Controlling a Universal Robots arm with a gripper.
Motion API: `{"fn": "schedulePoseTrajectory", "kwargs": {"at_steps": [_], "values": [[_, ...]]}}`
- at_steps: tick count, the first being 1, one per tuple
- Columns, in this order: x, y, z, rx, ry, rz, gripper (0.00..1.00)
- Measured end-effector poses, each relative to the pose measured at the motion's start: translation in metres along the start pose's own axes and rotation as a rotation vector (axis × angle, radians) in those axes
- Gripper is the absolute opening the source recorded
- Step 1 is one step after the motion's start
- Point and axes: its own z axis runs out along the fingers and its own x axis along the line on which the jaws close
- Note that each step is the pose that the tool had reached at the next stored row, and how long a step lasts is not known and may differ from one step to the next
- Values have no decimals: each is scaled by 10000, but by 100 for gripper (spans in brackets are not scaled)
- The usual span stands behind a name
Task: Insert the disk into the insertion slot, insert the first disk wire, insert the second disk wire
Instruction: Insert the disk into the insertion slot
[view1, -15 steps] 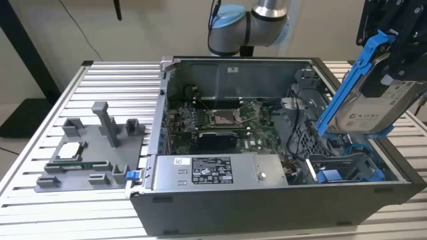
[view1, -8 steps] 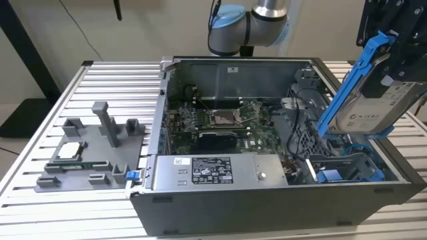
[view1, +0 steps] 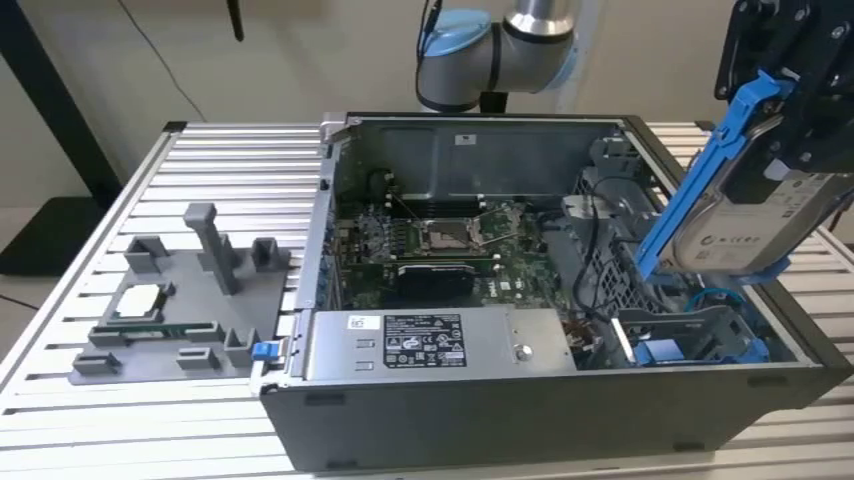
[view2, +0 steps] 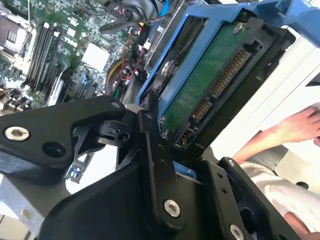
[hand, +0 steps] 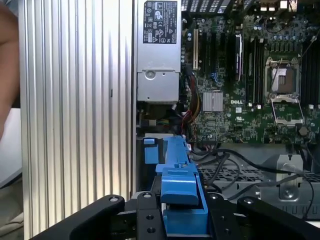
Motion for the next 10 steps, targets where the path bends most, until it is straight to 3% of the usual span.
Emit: {"fn": "schedulePoseTrajectory", "kwargs": {"at_steps": [10], "values": [[29,-2,26,4,6,0,0]]}}
